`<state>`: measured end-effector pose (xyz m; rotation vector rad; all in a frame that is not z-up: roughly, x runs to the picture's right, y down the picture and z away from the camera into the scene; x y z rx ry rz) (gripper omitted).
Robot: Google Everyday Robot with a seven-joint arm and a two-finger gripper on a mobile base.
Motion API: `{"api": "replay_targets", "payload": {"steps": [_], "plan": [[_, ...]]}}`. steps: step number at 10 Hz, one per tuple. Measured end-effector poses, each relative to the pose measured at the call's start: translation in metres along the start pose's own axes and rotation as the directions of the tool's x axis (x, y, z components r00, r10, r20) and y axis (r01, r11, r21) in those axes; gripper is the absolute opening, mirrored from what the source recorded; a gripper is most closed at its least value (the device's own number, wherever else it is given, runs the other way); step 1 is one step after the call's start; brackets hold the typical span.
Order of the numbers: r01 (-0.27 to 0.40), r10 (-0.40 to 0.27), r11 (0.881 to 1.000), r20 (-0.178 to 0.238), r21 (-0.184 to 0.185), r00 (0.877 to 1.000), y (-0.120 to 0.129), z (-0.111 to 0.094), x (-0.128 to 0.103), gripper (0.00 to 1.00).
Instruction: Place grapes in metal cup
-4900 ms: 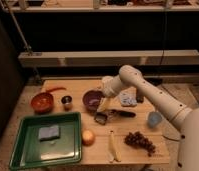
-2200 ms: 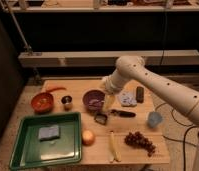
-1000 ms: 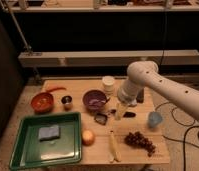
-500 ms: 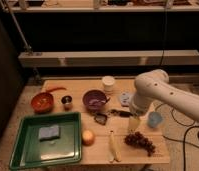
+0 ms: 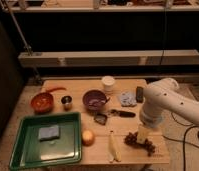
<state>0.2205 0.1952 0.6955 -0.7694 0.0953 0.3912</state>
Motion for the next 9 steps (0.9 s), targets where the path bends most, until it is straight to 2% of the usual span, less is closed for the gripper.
{"api": "replay_targets", "payload": {"steps": [2,7,9], "plan": [[-0.049,0.049,0.999,-0.021,0.021,0.999,0.0015,0.0044,0.016,0.8],[-0.049,0.049,0.998,-0.015,0.025,0.999,0.0002,0.0044,0.0141,0.8],[-0.042,0.042,0.999,-0.006,0.014,0.999,0.0011,0.0057,0.0137,0.8]]}}
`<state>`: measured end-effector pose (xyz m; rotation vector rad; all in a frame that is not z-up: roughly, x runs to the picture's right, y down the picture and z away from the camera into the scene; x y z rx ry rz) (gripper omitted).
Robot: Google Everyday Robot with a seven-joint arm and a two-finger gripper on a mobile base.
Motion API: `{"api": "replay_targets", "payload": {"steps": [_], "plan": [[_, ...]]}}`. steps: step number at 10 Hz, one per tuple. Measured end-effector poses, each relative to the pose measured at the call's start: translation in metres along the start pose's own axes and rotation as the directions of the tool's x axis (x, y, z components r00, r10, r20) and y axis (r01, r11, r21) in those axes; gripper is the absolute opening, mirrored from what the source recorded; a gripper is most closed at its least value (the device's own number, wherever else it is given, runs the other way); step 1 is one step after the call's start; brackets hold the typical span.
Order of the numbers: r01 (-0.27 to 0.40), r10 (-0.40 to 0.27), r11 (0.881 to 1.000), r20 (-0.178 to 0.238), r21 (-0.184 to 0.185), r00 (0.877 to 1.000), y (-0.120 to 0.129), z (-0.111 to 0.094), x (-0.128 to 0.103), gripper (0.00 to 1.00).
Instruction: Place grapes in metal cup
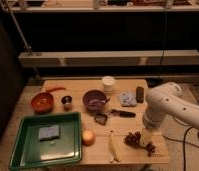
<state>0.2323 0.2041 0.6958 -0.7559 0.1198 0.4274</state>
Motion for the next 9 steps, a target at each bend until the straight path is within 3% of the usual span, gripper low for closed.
{"api": "replay_targets", "payload": {"steps": [3,5,7,9], "plan": [[0.082,-0.078,0.996,0.124,-0.026,0.989,0.011,0.004,0.0,0.8],[0.16,-0.144,0.986,0.236,-0.053,0.961,0.02,0.008,-0.009,0.8],[0.187,-0.163,0.98,0.273,-0.063,0.948,0.024,0.01,-0.01,0.8],[0.188,-0.164,0.98,0.274,-0.063,0.948,0.024,0.01,-0.01,0.8]]}}
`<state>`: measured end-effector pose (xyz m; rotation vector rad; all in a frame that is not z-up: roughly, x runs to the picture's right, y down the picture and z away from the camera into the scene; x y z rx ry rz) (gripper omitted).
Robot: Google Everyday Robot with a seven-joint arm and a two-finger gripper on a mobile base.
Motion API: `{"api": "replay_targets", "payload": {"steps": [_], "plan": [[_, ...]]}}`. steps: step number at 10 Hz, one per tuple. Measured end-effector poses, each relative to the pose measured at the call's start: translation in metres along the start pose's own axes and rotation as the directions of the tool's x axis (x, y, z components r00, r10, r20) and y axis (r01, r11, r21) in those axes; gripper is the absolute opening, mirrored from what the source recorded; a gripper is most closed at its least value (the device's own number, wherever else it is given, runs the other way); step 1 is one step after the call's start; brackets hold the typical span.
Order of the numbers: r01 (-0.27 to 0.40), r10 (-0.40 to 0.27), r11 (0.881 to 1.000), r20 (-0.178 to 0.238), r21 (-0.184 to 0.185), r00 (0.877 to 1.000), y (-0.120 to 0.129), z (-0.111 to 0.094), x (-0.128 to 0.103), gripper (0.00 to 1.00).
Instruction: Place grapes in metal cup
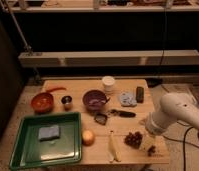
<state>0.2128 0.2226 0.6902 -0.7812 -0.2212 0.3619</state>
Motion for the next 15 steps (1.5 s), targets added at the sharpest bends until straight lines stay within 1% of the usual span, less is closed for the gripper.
{"api": "replay_targets", "payload": {"steps": [4,5,6,7,9,11,13,15], "plan": [[0.003,-0.003,1.0,-0.002,-0.001,1.0,0.0,0.001,0.0,0.8],[0.0,0.0,1.0,-0.017,0.005,1.0,-0.003,0.015,-0.004,0.8],[0.006,-0.006,1.0,-0.015,0.005,1.0,-0.006,0.026,-0.007,0.8],[0.008,-0.008,1.0,-0.005,0.002,1.0,-0.008,0.032,-0.009,0.8],[0.027,-0.027,1.0,0.014,-0.003,1.0,-0.01,0.038,-0.016,0.8],[0.051,-0.05,0.999,0.03,-0.019,0.998,-0.011,0.045,-0.025,0.8],[0.071,-0.07,0.997,0.032,-0.031,0.997,-0.011,0.052,-0.03,0.8],[0.095,-0.094,0.995,0.025,-0.039,0.995,-0.011,0.06,-0.033,0.8]]}}
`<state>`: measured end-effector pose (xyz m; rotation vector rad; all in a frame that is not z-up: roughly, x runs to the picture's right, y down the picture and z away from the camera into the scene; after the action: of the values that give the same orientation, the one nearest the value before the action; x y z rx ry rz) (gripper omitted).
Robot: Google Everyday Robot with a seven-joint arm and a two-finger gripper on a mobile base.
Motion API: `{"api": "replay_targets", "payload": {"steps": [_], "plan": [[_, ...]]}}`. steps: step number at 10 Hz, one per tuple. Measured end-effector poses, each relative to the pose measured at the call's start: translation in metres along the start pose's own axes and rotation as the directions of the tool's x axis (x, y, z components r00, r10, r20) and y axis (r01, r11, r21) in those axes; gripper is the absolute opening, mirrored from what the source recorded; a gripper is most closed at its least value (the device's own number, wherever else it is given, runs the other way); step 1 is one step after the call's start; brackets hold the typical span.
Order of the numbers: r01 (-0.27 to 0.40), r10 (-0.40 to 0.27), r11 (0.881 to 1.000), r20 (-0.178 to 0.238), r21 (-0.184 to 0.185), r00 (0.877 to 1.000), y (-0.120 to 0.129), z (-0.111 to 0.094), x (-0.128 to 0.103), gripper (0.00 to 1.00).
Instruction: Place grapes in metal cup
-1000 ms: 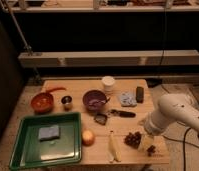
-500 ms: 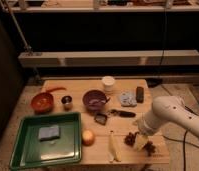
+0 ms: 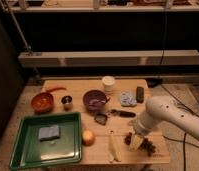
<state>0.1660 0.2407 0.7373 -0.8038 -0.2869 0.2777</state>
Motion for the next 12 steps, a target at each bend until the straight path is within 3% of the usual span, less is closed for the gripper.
{"api": "replay_targets", "payload": {"steps": [3,9,12], "plan": [[0.021,-0.021,1.0,-0.008,-0.003,1.0,-0.001,0.006,0.002,0.8],[-0.016,0.016,0.999,0.011,0.036,1.0,-0.009,-0.012,0.042,0.8],[-0.023,0.023,0.999,0.024,0.03,0.999,-0.009,-0.009,0.047,0.8]]}}
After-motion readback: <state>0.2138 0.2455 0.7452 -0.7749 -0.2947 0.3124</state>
